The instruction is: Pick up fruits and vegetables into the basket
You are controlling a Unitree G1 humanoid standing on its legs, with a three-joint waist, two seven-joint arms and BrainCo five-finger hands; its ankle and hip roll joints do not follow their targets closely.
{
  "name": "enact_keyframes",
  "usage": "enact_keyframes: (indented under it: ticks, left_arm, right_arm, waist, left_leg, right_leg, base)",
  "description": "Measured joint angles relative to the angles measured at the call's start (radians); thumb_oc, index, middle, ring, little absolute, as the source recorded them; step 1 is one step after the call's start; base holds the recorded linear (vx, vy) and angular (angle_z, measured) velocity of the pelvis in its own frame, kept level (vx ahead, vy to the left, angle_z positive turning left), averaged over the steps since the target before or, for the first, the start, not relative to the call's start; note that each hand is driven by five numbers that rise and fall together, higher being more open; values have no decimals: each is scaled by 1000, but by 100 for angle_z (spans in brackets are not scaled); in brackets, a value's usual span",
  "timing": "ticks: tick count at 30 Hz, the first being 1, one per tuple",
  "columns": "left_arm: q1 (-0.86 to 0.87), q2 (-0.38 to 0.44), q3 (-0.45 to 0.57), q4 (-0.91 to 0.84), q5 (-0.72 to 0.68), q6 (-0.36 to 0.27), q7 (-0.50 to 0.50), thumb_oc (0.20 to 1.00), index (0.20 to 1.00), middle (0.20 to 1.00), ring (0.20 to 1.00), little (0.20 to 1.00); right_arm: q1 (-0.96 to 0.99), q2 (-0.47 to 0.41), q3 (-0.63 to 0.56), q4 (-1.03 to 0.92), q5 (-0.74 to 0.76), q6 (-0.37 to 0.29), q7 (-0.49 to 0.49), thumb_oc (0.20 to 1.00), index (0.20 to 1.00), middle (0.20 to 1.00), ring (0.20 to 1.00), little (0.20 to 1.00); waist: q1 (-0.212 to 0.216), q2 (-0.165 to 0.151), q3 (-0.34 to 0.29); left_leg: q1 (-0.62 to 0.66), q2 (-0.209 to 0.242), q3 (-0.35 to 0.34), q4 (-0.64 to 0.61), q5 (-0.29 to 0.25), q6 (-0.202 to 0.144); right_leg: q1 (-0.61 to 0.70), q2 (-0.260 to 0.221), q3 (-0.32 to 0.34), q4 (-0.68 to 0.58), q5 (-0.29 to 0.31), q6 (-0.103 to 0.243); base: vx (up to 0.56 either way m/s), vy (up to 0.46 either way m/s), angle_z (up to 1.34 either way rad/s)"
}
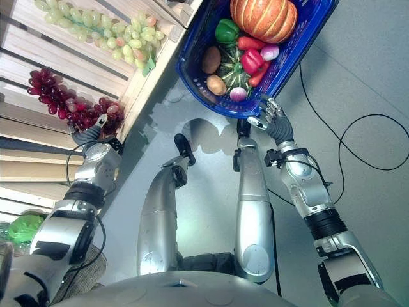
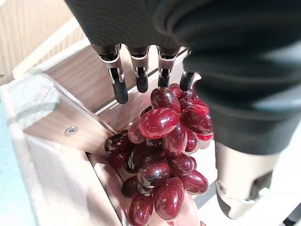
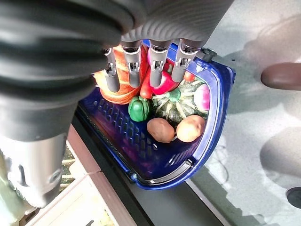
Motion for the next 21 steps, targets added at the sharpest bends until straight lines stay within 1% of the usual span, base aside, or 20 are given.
enact_keyframes:
  ticks: [2, 6, 8, 11, 15, 21]
  left_arm:
    - [-5, 0, 3, 1, -32, 0, 0, 1000, 1000, 1000, 1000, 1000]
    - [-12, 1, 8, 5, -89, -4, -9, 1000, 1000, 1000, 1000, 1000]
    - [-26, 3, 20, 12, -186, -6, -56, 1000, 1000, 1000, 1000, 1000]
    - [-39, 14, 39, 20, -278, -11, -97, 1000, 1000, 1000, 1000, 1000]
    - [-56, 58, 50, 67, -415, 6, -173, 1000, 1000, 1000, 1000, 1000]
    - [-93, 91, 56, 99, -524, 36, -207, 1000, 1000, 1000, 1000, 1000]
  right_arm:
    - [-1, 0, 1, 0, 2, 0, -1, 1000, 1000, 1000, 1000, 1000]
    - [-6, 0, 1, 5, 3, 1, -2, 1000, 1000, 1000, 1000, 1000]
    - [-12, -1, 1, 5, 4, 2, -3, 1000, 1000, 1000, 1000, 1000]
    - [-26, -1, 1, 7, 7, 3, -10, 1000, 1000, 1000, 1000, 1000]
    - [-41, -1, 1, 12, 9, 17, -10, 1000, 1000, 1000, 1000, 1000]
    - [-43, -1, 2, 19, 9, 32, -8, 1000, 1000, 1000, 1000, 1000]
  waist:
    - [-2, -7, -1]
    - [-6, -8, 0]
    - [-8, -8, 0]
    - [-9, -9, 0]
    - [-17, -9, 0]
    - [-19, -11, -1]
  left_leg:
    - [0, 1, -1, -1, 0, 0]
    - [-2, 1, -1, 0, -2, 0]
    - [-5, 1, -1, 2, -3, 1]
    - [-5, 1, -1, 4, -4, 2]
    - [-6, 5, 1, 15, -9, 4]
    - [-6, 7, 3, 17, -12, 8]
  right_leg:
    - [0, 0, 0, -2, 0, 0]
    - [0, 1, 0, -2, 0, 0]
    - [0, 0, 0, -2, 0, 0]
    - [0, 0, 0, -2, 0, 0]
    - [1, 2, 1, 1, 0, 0]
    - [2, 2, 1, 3, 0, 0]
  base:
    - [0, 0, 0]
    - [0, 0, 0]
    - [0, 0, 0]
    - [12, 8, 0]
    - [39, 29, -2]
    - [40, 29, 0]
